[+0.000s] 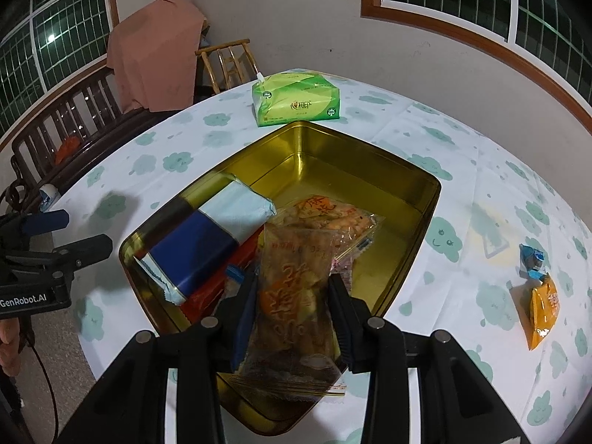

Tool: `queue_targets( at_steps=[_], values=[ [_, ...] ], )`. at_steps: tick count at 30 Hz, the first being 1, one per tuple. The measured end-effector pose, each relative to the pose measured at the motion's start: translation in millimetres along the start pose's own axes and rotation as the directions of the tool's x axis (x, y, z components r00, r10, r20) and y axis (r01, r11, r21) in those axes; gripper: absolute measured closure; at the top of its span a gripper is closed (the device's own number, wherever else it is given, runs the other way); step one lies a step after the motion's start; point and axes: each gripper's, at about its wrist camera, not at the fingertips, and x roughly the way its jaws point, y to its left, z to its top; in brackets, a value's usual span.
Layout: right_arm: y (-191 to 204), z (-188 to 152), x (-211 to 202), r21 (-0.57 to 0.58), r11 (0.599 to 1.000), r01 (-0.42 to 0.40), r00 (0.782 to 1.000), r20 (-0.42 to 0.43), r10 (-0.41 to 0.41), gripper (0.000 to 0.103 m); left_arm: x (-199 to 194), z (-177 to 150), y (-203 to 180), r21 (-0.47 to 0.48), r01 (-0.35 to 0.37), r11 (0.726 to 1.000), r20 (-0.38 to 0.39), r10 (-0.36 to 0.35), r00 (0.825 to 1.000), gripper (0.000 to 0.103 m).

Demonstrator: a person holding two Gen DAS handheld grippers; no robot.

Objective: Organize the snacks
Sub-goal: 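Lower the orange-labelled snack bag into the tin with the right gripper and release it, then grasp the yellow-orange snack packet with the right gripper and lift it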

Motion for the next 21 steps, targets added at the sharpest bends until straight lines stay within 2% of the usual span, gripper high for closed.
queue_targets(
  at_steps=[5,9,14,16,21],
  values=[
    [-4,-1,-11,0.016,1.0,-0.011,1.0,0.018,0.01,0.055,0,0,-4,0.005,0.006,1.0,0.001,-0.006,1.0,0.017],
    [-18,-3,-29,0.058,0.998,-0.01,0.999,0.051,0.007,0.054,-1,0,-8,0.013,0.012,1.0,0.005,-0.012,1.0,0.017],
    [-63,-11,-45,0.155,0.985,0.074,0.995,0.062,-0.084,0.048,-1,2,-13,0.017,0.024,1.0,0.009,-0.024,1.0,0.017],
    [-91,-15,-46,0.222,0.967,0.123,0.99,0.036,-0.134,0.048,-1,2,-15,0.022,0.026,0.999,0.012,-0.027,1.0,0.017],
    [-164,-30,-48,0.412,0.885,0.218,0.974,-0.036,-0.223,0.048,0,3,-16,0.023,0.029,0.999,0.01,-0.03,1.0,0.017]
  ],
)
